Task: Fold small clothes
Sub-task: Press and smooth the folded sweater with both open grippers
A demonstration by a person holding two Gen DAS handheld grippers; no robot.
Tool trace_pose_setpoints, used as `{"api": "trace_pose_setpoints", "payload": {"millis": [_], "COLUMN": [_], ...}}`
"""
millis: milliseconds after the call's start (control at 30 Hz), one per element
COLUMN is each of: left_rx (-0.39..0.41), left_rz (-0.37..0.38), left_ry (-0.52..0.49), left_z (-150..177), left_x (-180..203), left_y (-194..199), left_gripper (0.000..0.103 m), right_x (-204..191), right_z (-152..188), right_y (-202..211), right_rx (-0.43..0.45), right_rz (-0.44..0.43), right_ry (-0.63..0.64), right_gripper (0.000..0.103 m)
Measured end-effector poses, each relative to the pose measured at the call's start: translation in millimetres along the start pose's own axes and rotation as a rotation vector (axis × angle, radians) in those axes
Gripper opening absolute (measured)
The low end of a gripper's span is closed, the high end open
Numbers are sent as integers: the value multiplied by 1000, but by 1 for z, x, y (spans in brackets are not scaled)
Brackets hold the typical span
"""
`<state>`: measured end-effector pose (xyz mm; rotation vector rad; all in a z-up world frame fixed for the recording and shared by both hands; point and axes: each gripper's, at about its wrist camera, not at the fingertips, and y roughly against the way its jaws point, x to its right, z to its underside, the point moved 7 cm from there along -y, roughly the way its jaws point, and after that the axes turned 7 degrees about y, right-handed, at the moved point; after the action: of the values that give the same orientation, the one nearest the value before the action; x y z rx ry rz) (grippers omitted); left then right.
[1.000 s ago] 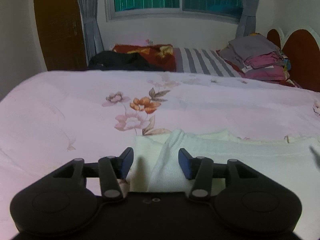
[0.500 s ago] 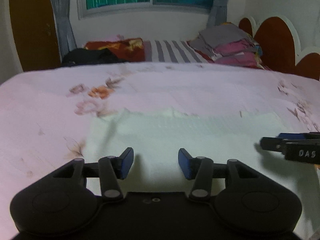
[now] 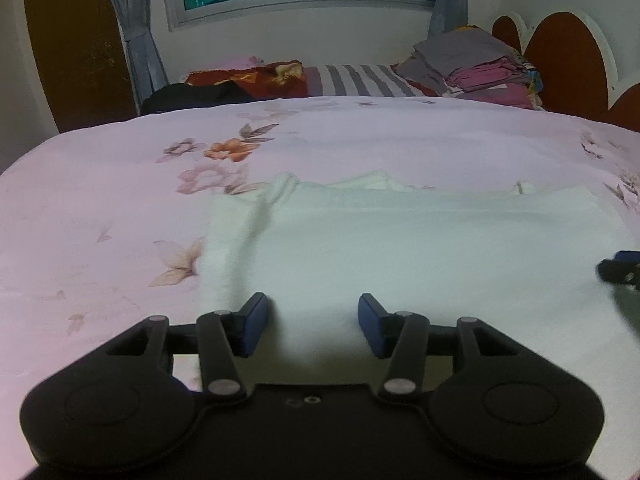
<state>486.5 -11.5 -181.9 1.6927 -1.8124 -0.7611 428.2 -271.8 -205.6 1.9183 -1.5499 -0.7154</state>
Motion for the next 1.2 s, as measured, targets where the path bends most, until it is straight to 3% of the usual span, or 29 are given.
{"api": "trace_pose_setpoints", "payload": {"millis": [200,433,567,833,1200], "left_rx": [-3,-17,-56,-73,-65], "left_rz": [-17,49,42,30,66], "left_ry": [46,40,30,17,-24], "left_z": [-2,17,32,47,49], "left_x": [-7,14,13,-7,-5], "left_y": [24,46,40,43,43], "left_gripper": [45,45,46,49,51], "right_x": [9,-44,-65,-47,-41], "right_z": [-3,-6,3,31,70], "right_y": [16,33,32,41,71], "right_rx": [17,29,5,-31,-70], "right_rz": [-13,-132,-167,-75,69], "right_ry": [-88,-41,-28,-49,-68], "right_gripper": [34,34,34,34,34]}}
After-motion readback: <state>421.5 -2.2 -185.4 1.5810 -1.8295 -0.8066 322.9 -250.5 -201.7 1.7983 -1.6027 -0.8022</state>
